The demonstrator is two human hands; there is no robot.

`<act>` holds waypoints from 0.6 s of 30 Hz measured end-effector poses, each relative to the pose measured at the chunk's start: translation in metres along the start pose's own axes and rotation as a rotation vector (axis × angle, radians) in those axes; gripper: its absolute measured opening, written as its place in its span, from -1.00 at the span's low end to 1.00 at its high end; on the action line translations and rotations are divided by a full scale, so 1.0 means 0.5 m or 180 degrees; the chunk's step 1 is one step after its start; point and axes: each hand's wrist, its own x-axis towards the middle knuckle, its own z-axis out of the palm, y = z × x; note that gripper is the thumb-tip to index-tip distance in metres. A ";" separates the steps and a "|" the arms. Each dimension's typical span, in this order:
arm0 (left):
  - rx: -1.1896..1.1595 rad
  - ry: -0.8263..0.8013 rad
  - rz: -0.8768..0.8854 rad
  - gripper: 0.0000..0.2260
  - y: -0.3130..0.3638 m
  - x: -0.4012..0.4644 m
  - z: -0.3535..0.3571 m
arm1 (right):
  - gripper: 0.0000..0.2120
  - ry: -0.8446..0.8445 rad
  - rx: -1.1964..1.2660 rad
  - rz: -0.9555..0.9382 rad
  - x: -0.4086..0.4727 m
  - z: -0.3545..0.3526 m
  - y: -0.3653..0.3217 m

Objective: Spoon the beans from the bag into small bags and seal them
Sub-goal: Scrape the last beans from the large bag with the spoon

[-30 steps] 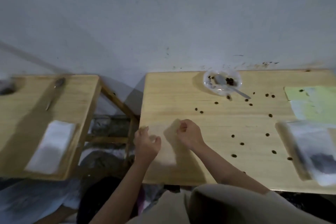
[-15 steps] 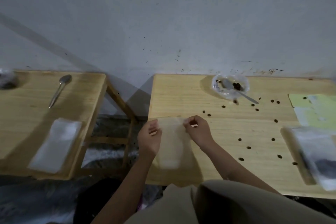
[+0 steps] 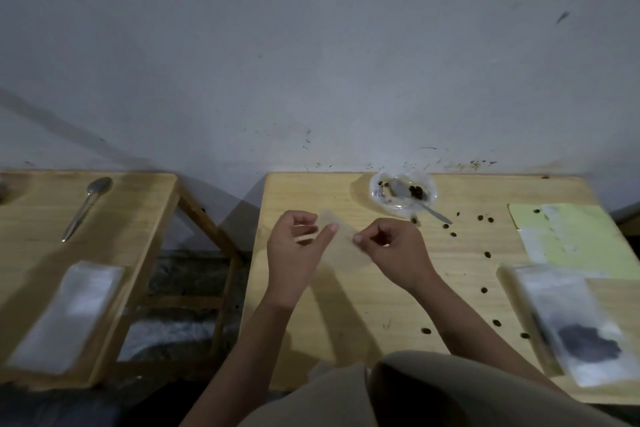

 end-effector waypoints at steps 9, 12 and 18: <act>-0.0378 -0.0245 -0.0317 -0.83 0.042 -0.012 0.079 | -0.86 -0.0009 0.0575 0.0250 -0.014 -0.033 -0.006; -0.0533 -0.0277 -0.0513 -0.90 0.046 -0.009 0.088 | -0.84 -0.0054 0.0806 0.0491 -0.016 -0.047 -0.008; -0.0477 -0.0208 -0.0479 -0.84 0.054 -0.012 0.103 | -0.84 0.0007 0.1447 0.1148 -0.011 -0.067 -0.019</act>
